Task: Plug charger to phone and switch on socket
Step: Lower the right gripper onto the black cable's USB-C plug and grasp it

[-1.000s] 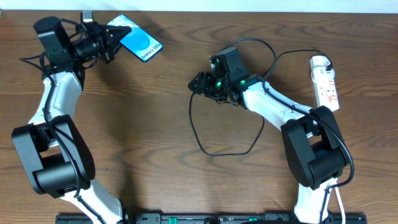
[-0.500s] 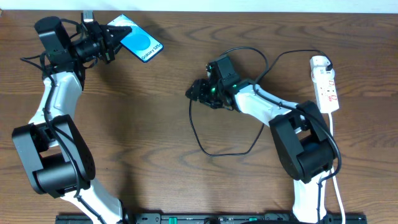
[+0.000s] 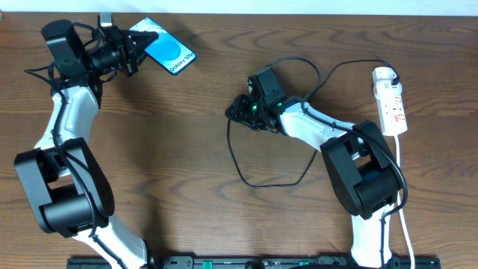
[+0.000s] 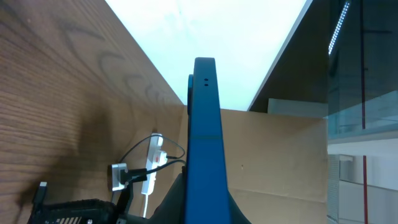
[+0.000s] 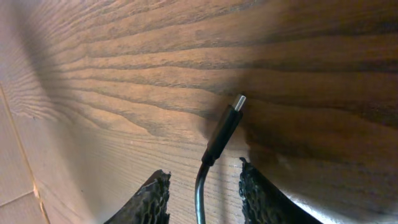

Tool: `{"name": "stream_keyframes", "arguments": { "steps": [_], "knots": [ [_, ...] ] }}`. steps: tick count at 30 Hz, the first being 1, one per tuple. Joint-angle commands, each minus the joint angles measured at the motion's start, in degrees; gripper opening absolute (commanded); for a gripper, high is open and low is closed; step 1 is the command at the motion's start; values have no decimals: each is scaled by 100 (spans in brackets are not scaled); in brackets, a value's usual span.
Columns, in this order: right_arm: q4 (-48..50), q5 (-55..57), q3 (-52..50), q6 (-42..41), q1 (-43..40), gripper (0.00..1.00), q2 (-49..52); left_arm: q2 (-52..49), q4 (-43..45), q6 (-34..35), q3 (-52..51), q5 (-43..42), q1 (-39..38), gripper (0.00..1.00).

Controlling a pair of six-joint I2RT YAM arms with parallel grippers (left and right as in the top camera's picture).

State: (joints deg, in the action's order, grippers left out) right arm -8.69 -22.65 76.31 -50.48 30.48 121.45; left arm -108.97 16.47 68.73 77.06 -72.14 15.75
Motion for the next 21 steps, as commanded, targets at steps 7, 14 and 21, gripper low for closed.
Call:
{"name": "stream_keyframes", "arguments": {
  "steps": [7, 14, 21],
  "knots": [
    [15, 181, 83, -138, 166, 31, 131, 129, 37, -76, 107, -249, 4, 7],
    [46, 177, 83, -227, 144, 27, 332, 129, 37, -76, 107, -254, 4, 7],
    [122, 177, 83, -223, 138, 22, 387, 129, 37, -76, 107, -269, 4, 7]
  ]
}}
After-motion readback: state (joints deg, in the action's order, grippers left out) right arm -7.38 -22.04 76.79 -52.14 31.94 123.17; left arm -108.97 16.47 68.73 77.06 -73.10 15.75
